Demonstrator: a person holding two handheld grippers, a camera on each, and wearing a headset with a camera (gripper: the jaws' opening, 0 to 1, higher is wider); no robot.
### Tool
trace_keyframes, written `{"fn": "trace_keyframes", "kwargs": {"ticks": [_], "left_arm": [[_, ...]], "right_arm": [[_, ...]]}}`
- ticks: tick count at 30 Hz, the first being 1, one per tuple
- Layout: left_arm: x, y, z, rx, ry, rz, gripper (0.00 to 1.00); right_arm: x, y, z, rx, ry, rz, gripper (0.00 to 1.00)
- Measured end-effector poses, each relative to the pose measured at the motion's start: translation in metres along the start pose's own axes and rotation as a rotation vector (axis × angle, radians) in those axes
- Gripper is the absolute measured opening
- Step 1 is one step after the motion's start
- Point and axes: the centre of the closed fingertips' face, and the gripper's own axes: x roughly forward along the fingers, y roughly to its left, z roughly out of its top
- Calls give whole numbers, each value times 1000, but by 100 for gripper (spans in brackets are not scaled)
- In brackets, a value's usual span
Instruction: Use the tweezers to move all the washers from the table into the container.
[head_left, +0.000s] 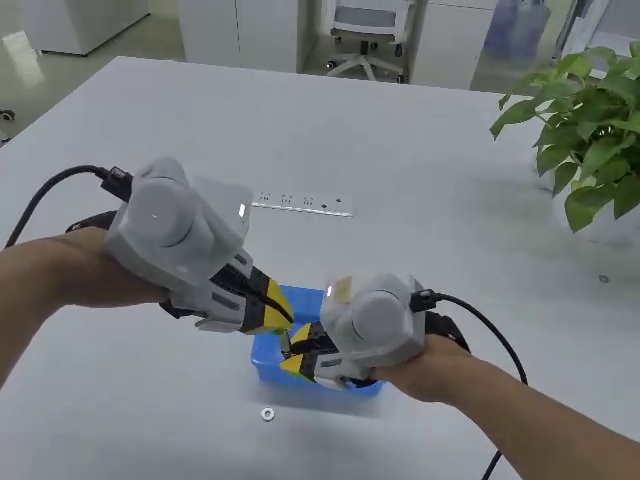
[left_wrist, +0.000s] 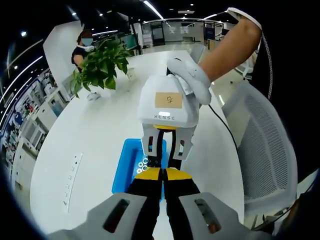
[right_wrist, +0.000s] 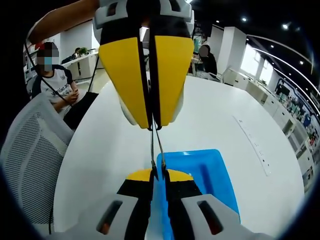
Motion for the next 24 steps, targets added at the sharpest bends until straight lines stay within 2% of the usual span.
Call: {"fn": "trace_keyframes", "kwargs": {"ticks": [10, 24], "left_arm": [[1, -13, -11, -12, 14, -9, 4], [13, -25, -26, -35, 21, -33, 4]], "right_arm": [[10, 15, -2, 3, -6, 25, 11], [23, 29, -15, 18, 7, 52, 11]]}}
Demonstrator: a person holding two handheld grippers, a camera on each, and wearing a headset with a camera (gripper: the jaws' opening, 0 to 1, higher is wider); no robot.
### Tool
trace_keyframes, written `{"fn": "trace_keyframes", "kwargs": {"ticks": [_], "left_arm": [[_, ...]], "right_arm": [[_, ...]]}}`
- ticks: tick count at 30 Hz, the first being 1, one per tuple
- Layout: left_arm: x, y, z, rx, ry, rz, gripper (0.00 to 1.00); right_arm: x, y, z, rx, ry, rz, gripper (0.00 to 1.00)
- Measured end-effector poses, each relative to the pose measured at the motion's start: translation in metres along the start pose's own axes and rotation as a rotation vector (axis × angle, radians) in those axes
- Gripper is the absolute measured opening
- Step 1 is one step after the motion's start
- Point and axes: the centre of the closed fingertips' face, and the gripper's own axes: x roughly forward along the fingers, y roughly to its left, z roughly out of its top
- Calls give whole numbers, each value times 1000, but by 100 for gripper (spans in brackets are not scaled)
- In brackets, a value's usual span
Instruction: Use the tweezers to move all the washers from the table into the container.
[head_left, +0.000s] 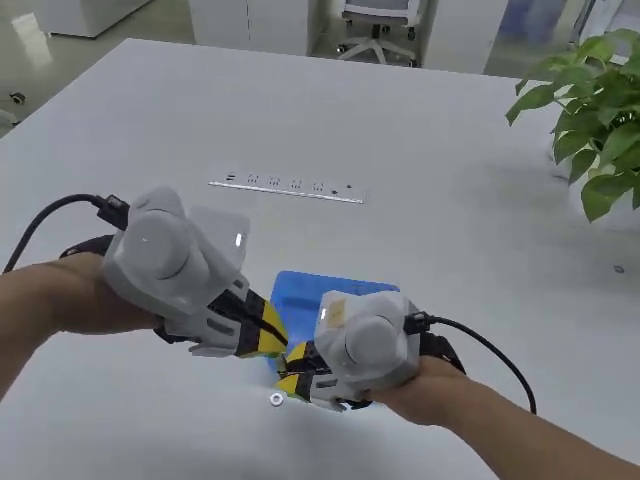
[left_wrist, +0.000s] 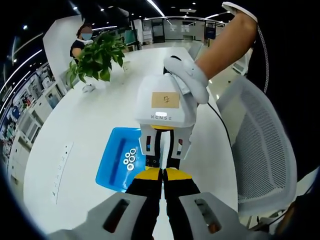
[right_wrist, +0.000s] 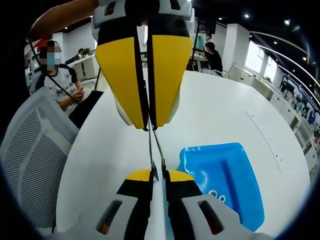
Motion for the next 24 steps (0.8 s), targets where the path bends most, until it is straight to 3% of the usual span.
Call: {"fn": "trace_keyframes", "kwargs": {"ticks": [24], "left_arm": [[9, -10, -21, -47, 16, -22, 4]], "right_arm": [[22, 15, -11, 34, -9, 52, 12]]}}
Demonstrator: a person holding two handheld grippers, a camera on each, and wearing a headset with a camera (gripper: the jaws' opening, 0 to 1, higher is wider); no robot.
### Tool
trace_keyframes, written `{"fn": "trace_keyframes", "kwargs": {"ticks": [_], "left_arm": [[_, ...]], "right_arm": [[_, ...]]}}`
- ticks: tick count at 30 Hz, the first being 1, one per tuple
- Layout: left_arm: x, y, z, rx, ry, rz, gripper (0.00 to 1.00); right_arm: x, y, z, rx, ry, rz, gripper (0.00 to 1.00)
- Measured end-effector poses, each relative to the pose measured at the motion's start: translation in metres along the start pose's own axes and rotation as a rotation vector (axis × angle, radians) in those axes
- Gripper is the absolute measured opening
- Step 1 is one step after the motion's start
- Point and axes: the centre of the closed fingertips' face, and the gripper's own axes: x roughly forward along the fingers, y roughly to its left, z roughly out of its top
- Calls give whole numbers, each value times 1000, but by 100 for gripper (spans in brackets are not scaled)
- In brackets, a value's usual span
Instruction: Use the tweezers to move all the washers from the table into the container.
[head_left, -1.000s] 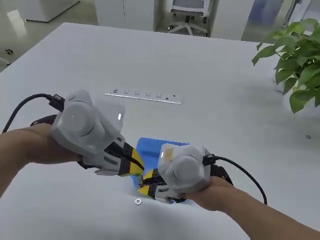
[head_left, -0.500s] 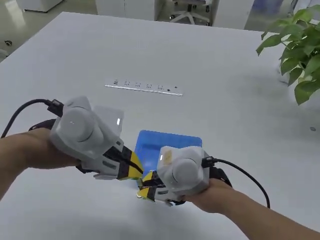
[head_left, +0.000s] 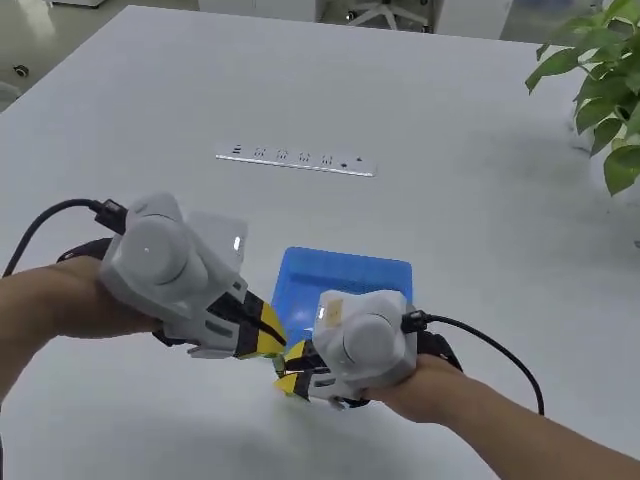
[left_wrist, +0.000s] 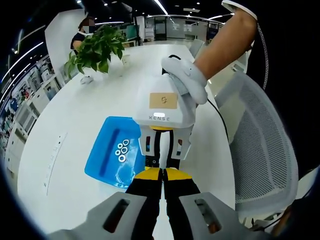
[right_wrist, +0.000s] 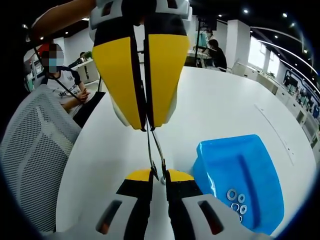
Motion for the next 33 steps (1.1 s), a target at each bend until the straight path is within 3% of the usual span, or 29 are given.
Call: {"fn": "trace_keyframes", "kwargs": {"ticks": [13, 33], "left_arm": [[9, 3, -6, 0, 13, -5, 4], [13, 5, -1, -6, -9, -2, 4]], "right_arm": [[5, -2, -7, 3, 11, 11, 12], [5, -1, -9, -14, 17, 17, 9]]}}
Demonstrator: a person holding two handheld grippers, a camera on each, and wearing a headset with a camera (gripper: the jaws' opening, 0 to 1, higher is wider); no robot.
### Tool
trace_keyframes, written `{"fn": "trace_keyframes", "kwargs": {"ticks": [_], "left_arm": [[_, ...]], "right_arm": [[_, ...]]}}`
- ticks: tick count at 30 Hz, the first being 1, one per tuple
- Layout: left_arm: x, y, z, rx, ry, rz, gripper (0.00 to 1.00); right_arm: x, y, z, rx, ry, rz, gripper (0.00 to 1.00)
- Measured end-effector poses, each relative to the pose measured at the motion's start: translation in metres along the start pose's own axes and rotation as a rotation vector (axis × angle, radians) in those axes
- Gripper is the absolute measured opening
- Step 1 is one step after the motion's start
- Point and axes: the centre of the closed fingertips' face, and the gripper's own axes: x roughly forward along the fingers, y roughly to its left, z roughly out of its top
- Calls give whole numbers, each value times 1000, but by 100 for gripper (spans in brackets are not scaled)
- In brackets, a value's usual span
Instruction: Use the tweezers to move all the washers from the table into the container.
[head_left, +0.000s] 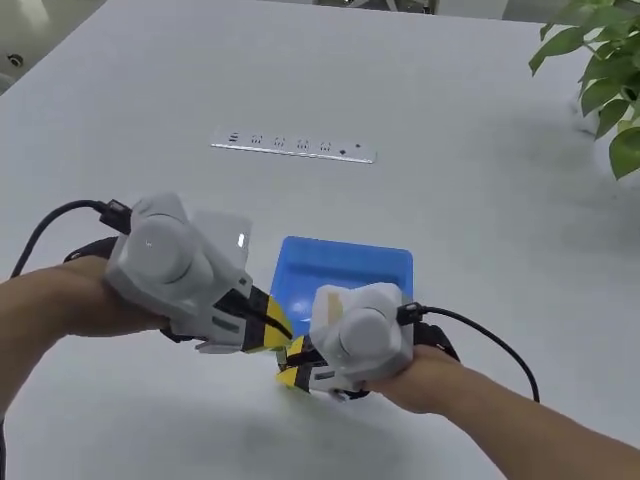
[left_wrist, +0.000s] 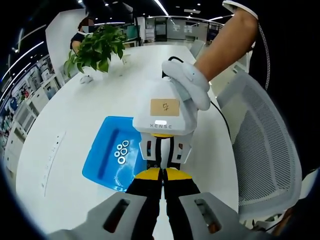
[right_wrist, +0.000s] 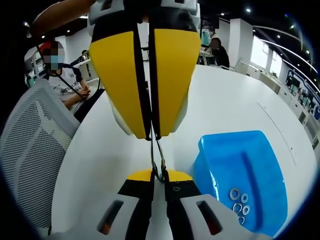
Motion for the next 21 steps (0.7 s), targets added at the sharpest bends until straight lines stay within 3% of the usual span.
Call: {"fn": "trace_keyframes", "kwargs": {"ticks": [10, 21], "left_arm": [[-4, -4, 3, 1, 7, 1, 4], [-12, -7, 13, -8, -14, 5, 4]], "right_arm": [[-3, 4, 3, -7, -6, 7, 9], [-14, 7, 10, -21, -1, 3, 9]]}}
